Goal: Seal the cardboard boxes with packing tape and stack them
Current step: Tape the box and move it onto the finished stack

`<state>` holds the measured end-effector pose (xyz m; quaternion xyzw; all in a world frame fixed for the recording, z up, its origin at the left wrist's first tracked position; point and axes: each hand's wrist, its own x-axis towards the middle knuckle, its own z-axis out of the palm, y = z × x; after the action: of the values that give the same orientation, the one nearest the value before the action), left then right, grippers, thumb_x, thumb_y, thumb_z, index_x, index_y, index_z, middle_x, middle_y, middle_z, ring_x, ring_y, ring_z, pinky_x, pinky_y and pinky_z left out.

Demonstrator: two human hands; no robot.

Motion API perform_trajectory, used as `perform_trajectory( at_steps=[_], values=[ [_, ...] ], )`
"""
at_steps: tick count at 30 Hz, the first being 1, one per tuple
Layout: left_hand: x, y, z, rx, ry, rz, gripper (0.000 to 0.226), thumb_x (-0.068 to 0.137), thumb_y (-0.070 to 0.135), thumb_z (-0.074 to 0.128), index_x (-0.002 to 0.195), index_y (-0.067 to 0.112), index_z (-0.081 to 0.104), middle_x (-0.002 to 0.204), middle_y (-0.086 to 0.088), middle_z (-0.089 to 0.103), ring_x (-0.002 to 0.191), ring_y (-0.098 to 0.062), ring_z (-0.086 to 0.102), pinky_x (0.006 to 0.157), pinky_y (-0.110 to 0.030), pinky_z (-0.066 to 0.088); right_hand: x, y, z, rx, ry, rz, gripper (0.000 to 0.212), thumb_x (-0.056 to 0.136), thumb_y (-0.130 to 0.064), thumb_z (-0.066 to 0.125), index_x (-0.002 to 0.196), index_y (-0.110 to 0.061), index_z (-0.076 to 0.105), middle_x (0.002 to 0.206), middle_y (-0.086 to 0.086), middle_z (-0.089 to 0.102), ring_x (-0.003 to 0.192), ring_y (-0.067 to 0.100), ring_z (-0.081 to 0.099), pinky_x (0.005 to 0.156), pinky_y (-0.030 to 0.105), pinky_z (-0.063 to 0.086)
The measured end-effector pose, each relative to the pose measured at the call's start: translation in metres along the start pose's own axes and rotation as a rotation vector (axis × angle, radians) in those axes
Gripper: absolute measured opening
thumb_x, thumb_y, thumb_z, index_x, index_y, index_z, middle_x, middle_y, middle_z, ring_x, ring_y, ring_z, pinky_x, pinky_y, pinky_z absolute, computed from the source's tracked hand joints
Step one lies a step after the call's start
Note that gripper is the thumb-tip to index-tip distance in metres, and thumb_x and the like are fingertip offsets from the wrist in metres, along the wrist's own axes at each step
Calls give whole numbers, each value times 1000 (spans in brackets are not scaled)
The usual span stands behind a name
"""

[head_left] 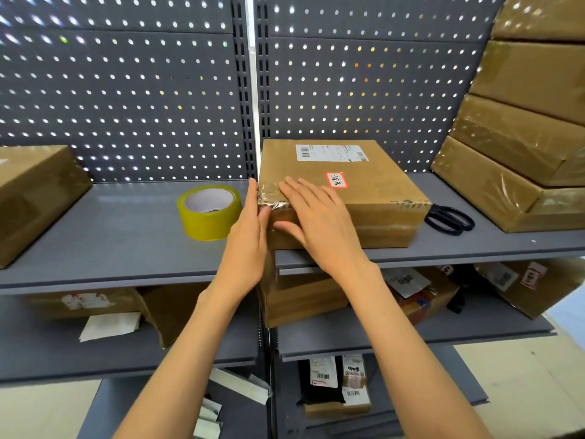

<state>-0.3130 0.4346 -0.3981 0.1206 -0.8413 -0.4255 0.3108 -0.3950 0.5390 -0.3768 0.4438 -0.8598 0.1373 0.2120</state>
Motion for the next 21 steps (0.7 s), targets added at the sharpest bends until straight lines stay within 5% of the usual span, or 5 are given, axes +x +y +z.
perform_trajectory(
  at_steps=[3, 7, 14, 19, 21],
  values=[
    [-3, -11, 5, 50, -9, 4, 56, 103, 15, 33, 153, 14, 8, 135, 0, 50, 114, -10, 53, 79, -9, 37, 1, 3, 0, -13, 0, -42, 64, 85, -41, 66, 136, -6, 50, 140, 9, 51, 131, 25, 47, 107, 36, 30],
    [-4, -17, 7, 142, 3, -16, 55, 102, 19, 35, 153, 16, 14, 138, -10, 51, 118, -29, 54, 81, -26, 39, 1, 5, -7, -6, -65, -80, 68, 92, -41, 58, 147, -11, 33, 153, 5, 33, 142, 21, 28, 115, 34, 15],
    [-6, -17, 5, 282, -14, -27, 53, 101, 28, 35, 150, 15, 23, 133, -9, 54, 116, -29, 53, 82, -32, 40, 0, 6, -13, -12, -99, -107, 72, 94, -40, 53, 152, -17, 16, 159, -1, 16, 147, 15, 12, 116, 28, 3],
    [-7, -14, -5, 233, -98, -47, 59, 97, 45, 30, 149, 17, 25, 138, -5, 51, 126, -25, 48, 99, -47, 43, 1, 9, -18, 7, -139, -121, 77, 95, -37, 55, 153, -17, 8, 161, -1, 8, 148, 14, 3, 115, 25, -2],
    [-6, -5, -10, 155, -89, -57, 62, 96, 47, 33, 148, 13, 27, 141, -1, 48, 129, -18, 45, 106, -33, 36, 0, 9, -21, 69, -122, -116, 75, 95, -38, 54, 153, -17, 10, 161, -1, 8, 148, 13, 2, 112, 21, -6]
  ],
)
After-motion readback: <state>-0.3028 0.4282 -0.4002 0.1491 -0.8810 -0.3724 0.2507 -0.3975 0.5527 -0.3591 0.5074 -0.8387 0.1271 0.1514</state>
